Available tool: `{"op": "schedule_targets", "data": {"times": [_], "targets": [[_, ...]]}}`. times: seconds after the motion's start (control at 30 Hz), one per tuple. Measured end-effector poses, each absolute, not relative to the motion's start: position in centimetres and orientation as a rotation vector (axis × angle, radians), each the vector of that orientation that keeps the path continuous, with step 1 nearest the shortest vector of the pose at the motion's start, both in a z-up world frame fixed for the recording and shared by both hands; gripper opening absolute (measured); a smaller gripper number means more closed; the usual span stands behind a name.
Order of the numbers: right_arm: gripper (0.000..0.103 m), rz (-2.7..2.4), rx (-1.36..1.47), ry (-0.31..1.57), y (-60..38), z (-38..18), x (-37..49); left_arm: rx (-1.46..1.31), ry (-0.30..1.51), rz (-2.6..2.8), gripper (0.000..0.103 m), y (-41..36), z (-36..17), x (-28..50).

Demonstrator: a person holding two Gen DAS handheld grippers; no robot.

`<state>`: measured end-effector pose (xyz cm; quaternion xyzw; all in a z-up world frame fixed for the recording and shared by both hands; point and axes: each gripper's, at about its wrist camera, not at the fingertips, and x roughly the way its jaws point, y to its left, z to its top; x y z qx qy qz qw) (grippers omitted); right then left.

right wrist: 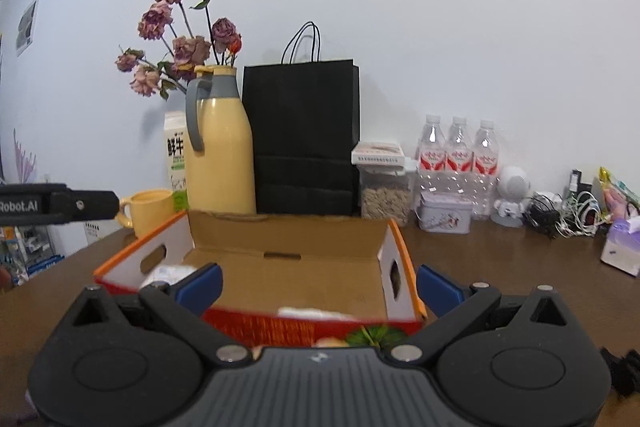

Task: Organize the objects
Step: 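Grasp the navy zippered pouch with the left gripper while the right gripper grasps the braided cable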

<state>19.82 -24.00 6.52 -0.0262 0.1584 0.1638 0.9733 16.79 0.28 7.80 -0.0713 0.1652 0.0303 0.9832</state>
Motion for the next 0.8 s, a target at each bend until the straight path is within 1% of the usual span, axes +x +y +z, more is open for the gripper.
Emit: {"op": "schedule_targets", "data": {"times": [0.17, 0.47, 0.67, 0.8], "targets": [[0.103, 0.333, -0.078, 0.381, -25.7, 5.1, 17.3, -0.142, 0.413, 0.054, 0.103, 0.7, 6.1, 15.0], [0.103, 0.314, -0.117, 0.541, -28.5, 0.8, 13.8, -0.104, 0.532, 0.025, 0.103, 0.6, 3.2, 12.2], [0.103, 0.306, -0.107, 0.615, -29.9, -1.2, 13.3, -0.123, 0.607, 0.029, 0.103, 0.8, 1.5, 11.5], [0.103, 0.334, -0.106, 0.632, -29.9, -1.4, 13.8, -0.136, 0.631, 0.032, 0.103, 0.7, 1.1, 10.9]]}}
